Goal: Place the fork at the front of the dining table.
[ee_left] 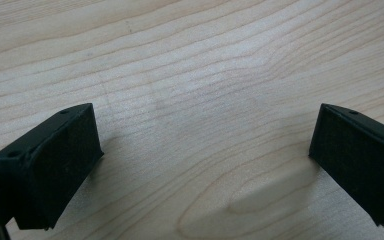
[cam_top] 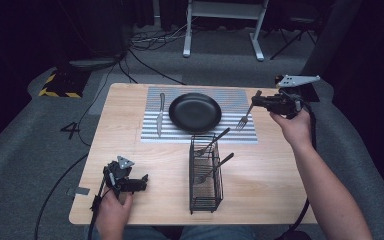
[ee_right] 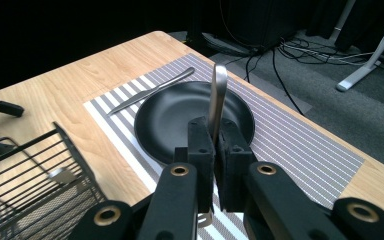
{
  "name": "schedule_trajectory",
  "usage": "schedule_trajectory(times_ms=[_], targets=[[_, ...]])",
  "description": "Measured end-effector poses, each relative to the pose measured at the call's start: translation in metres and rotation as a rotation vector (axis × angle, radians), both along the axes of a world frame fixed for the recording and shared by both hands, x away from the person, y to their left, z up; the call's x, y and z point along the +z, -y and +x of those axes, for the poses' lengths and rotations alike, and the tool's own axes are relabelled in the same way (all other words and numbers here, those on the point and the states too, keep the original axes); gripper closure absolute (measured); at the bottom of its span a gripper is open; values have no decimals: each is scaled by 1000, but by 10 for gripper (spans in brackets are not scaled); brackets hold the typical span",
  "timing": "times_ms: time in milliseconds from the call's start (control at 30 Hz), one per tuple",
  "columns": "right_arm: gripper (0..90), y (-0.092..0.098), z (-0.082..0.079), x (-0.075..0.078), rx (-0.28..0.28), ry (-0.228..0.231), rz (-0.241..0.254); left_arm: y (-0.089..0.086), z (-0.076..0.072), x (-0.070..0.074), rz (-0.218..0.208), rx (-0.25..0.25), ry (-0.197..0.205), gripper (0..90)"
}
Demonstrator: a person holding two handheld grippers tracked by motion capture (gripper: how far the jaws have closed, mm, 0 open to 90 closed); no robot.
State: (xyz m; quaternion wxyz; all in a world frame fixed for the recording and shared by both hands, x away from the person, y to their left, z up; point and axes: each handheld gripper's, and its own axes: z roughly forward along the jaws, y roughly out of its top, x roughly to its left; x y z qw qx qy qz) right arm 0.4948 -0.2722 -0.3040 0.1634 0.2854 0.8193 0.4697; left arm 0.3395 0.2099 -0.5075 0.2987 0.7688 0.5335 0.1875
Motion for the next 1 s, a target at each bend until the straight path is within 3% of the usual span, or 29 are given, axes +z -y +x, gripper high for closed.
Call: schedule_trajectory(times_ms=[333, 633, 1000], targets=[[864, -16, 28, -34, 1, -47, -14, 0, 0, 0, 0, 0, 0, 2], [864, -29, 43, -62, -3, -102, -24, 0, 0, 0, 0, 0, 0, 2], [863, -37, 49, -71, 11, -140, -25, 0, 0, 0, 0, 0, 0, 2]])
